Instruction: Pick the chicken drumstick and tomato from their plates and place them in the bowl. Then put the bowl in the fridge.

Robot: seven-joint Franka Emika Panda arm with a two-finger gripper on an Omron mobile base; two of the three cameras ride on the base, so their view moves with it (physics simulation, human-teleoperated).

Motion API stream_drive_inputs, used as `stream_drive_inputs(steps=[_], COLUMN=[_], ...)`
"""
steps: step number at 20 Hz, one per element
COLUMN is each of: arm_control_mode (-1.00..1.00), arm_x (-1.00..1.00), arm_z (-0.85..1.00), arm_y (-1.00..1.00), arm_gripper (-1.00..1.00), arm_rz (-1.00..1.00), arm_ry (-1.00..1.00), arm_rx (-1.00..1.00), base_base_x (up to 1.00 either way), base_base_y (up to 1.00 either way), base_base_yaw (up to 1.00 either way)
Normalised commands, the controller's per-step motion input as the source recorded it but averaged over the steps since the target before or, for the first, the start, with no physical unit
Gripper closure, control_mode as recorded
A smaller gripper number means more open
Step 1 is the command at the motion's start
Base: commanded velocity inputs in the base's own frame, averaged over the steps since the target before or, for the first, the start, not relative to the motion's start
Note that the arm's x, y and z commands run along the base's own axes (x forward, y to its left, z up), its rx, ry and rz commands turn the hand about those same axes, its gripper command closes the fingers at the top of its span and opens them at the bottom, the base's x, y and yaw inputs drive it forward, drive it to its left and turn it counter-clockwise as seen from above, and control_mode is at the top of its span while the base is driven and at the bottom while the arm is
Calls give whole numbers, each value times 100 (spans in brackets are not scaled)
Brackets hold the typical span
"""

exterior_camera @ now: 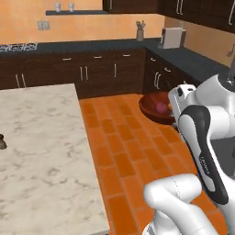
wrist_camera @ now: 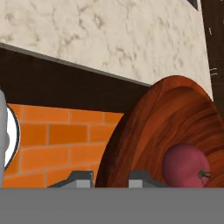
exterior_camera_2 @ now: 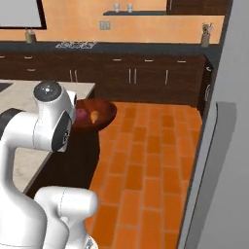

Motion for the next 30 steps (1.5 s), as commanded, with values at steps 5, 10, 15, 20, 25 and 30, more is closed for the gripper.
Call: stream_drive_inputs(steps=[5, 10, 15, 20, 25, 30], arm_control_mode=[100, 100, 100, 100, 100, 100], arm_x=[0, 0, 0, 0, 0, 0], arm_z=[0, 0, 0, 0, 0, 0], arm_y=[0, 0, 0, 0, 0, 0], arm_gripper=[100, 100, 100, 100, 100, 100], arm_rz=[0, 0, 0, 0, 0, 0], arm_ry=[0, 0, 0, 0, 0, 0], arm_rx=[0, 0, 0, 0, 0, 0], base_base_x=[90, 91, 68, 12, 28, 45], base_base_y=[-4, -16, -16, -16, 0, 0], base_base_yaw=[0, 0, -20, -79, -75, -61])
